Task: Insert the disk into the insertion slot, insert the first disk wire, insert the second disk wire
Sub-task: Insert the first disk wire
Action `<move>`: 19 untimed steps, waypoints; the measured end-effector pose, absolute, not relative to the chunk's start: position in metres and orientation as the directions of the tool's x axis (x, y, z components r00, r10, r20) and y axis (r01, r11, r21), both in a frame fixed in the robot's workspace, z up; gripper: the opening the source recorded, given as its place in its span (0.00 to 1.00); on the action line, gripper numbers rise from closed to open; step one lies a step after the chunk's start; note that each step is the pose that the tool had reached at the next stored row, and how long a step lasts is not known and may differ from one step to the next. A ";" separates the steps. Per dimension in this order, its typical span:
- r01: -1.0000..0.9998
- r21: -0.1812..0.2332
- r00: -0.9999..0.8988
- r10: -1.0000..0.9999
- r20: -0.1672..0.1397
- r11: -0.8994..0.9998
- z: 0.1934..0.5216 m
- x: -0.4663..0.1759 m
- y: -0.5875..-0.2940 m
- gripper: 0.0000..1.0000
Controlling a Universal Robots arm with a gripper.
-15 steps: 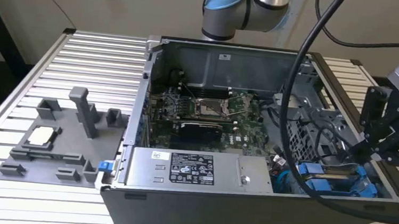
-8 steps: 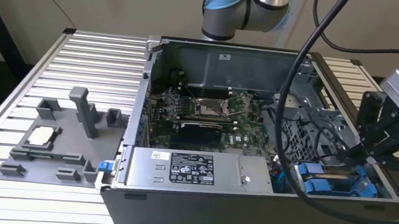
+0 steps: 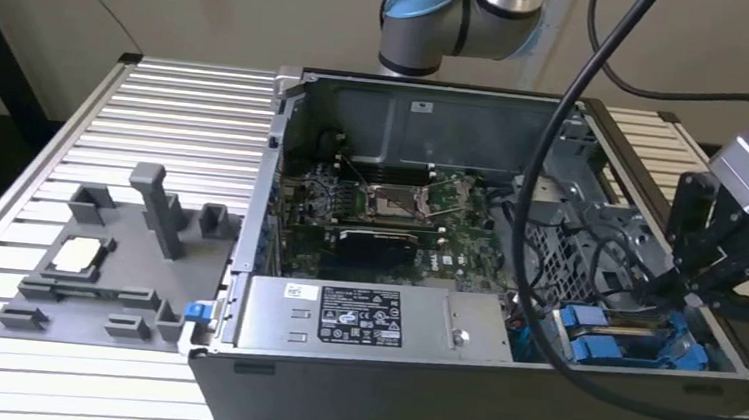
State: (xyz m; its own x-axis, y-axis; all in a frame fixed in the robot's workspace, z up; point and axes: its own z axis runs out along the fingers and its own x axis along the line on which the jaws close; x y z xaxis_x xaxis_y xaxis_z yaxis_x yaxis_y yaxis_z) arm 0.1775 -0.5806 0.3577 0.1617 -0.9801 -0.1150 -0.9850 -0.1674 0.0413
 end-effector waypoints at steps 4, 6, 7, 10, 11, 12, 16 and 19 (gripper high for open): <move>-0.985 0.033 0.162 -0.980 -0.118 -0.167 0.355 0.178 -0.581 0.19; -0.986 0.032 0.161 -0.979 -0.121 -0.166 0.354 0.178 -0.581 0.19; -0.986 0.032 0.160 -0.979 -0.122 -0.165 0.354 0.178 -0.581 0.19; -0.986 0.031 0.157 -0.980 -0.124 -0.162 0.351 0.178 -0.581 0.19; -0.986 0.031 0.157 -0.980 -0.125 -0.162 0.350 0.178 -0.581 0.19; -0.986 0.031 0.157 -0.980 -0.126 -0.162 0.349 0.178 -0.581 0.19; -0.992 0.030 0.122 -0.985 -0.126 -0.126 0.345 0.178 -0.580 0.19; -0.996 0.030 0.082 -0.989 -0.126 -0.087 0.343 0.178 -0.581 0.19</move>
